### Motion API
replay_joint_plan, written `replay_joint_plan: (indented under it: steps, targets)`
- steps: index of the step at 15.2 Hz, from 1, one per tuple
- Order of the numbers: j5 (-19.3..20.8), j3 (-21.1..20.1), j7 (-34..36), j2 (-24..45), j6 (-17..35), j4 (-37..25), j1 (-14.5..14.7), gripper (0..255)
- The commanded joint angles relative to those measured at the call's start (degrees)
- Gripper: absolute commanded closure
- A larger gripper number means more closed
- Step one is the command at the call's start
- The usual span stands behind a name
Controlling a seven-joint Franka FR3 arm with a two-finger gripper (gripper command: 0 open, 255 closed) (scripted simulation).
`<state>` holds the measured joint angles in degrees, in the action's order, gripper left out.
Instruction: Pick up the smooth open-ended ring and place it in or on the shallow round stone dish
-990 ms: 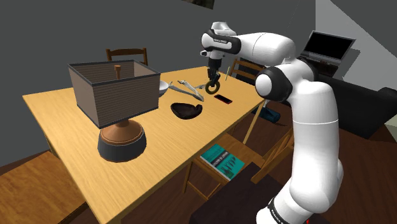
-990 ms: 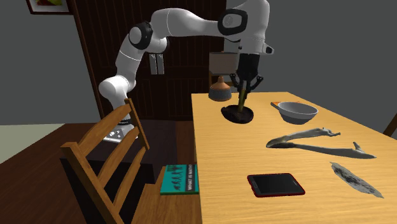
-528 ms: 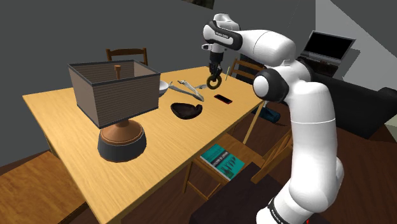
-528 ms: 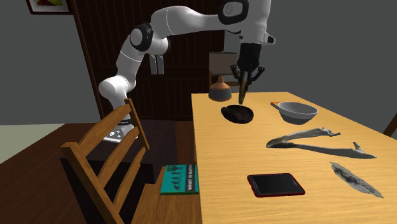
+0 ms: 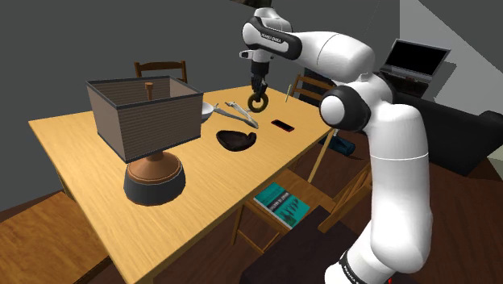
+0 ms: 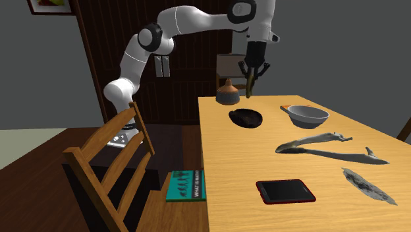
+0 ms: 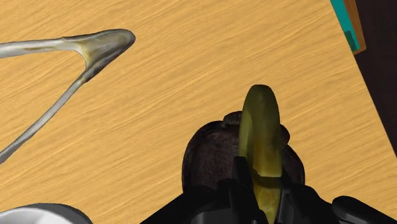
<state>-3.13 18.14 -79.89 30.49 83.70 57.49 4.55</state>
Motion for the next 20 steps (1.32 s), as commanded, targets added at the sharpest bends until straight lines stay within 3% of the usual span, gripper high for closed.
replay_joint_plan:
  steps: [1,6,20]
  targets:
    - [0.23,-0.5,2.35,-0.37,-0.53,0.04,1.95,255]
    - [0.09,-2.05,8.58,1.63,-3.96,-4.94,6.39,255]
    - [1.09,-2.0,9.38,-2.78,9.68,13.16,8.43,255]
